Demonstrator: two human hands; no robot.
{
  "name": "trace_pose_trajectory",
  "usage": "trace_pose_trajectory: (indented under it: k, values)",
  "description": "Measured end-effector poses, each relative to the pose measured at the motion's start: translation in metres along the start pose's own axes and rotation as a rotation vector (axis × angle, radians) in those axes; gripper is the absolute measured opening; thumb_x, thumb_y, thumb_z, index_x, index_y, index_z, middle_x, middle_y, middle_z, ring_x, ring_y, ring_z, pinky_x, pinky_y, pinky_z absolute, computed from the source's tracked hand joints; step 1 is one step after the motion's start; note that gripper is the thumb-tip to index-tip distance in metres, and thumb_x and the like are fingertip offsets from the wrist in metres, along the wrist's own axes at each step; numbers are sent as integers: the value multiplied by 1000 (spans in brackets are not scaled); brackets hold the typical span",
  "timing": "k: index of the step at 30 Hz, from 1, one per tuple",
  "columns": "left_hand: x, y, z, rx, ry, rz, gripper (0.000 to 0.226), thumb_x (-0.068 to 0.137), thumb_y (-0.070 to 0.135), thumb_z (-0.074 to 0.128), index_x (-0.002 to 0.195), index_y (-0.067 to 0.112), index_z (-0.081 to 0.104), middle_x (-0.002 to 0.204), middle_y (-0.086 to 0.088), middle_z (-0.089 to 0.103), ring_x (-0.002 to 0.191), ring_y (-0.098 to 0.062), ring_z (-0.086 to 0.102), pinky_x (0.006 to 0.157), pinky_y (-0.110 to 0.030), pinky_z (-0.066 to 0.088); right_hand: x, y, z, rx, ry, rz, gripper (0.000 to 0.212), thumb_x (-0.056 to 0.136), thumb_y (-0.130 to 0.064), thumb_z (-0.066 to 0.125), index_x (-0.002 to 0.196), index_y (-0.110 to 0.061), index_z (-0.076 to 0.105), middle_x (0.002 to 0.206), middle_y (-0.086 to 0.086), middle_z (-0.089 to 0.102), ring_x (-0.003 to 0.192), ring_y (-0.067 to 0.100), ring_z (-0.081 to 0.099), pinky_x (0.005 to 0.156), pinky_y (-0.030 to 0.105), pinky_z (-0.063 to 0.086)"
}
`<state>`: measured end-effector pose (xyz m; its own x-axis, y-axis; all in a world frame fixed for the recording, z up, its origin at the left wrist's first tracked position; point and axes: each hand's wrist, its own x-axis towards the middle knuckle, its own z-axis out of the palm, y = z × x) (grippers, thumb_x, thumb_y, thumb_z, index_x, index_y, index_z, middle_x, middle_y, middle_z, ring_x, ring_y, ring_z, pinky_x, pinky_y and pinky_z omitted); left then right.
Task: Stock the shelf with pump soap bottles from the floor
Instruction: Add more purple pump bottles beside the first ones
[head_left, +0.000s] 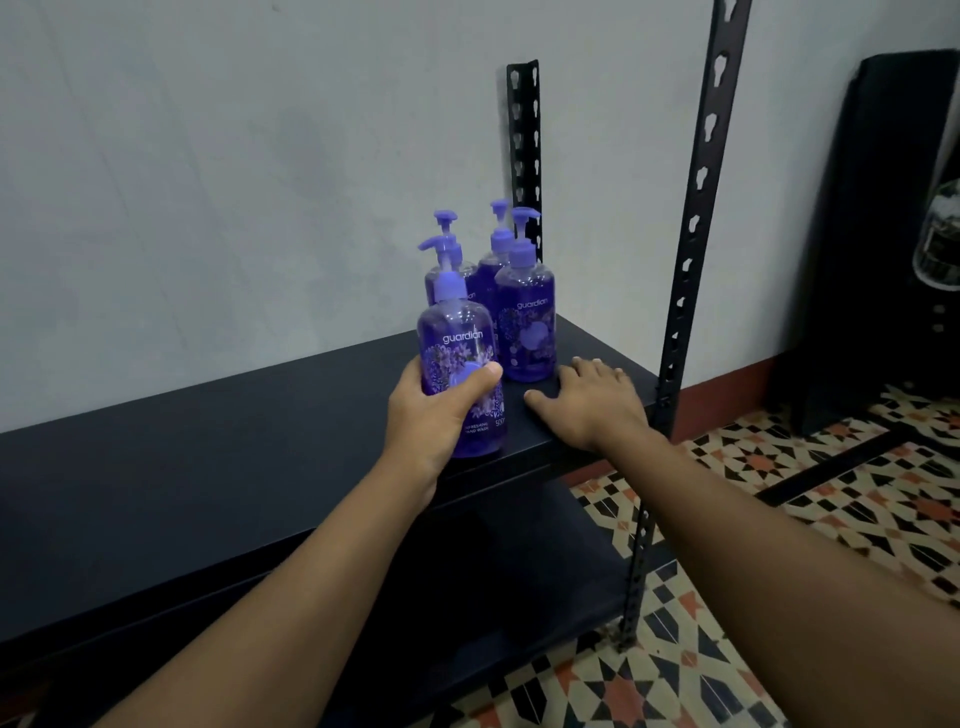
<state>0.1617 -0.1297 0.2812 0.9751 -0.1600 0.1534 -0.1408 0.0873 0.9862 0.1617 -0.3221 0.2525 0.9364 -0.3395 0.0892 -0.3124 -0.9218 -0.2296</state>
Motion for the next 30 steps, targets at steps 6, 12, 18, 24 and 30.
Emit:
trace_pose_trajectory:
  k: [6, 12, 18, 24, 30]
  values:
    - [16, -2, 13, 143, -32, 90, 49, 74, 30, 90, 116, 27, 65, 107, 8, 75, 92, -4, 73, 82, -23, 58, 2, 2, 1, -7, -23, 1, 82, 95, -69, 24, 159, -18, 29, 169, 8, 19, 156, 29, 12, 125, 48, 7]
    - [14, -14, 3, 334, -81, 102, 71, 70, 23, 94, 126, 24, 50, 114, 16, 65, 96, 9, 63, 75, -6, 48, 3, 3, 1, -22, -69, -12, 84, 96, -68, 19, 162, -17, 19, 171, 8, 10, 157, 29, 5, 126, 49, 3]
    - [19, -22, -9, 473, -63, 85, 70, 68, 34, 94, 121, 24, 50, 120, 10, 64, 109, -6, 64, 97, -28, 51, -1, 2, -3, -48, -104, -20, 85, 97, -68, 18, 163, -15, 12, 171, 9, 4, 158, 28, 0, 127, 48, 1]
    - [47, -28, -2, 514, -15, 82, 77, 71, 38, 92, 133, 15, 53, 122, 6, 65, 110, -11, 65, 102, -31, 51, -1, 2, -2, -53, -93, -16, 86, 96, -69, 17, 163, -16, 14, 171, 9, 6, 158, 28, 1, 127, 48, 2]
    - [72, -35, 3, 543, 37, 67, 77, 73, 40, 90, 135, 15, 52, 116, 7, 65, 111, -14, 65, 104, -34, 50, 0, 0, -2, -39, -92, -14, 85, 95, -69, 19, 163, -16, 15, 171, 8, 8, 158, 27, 3, 126, 47, 2]
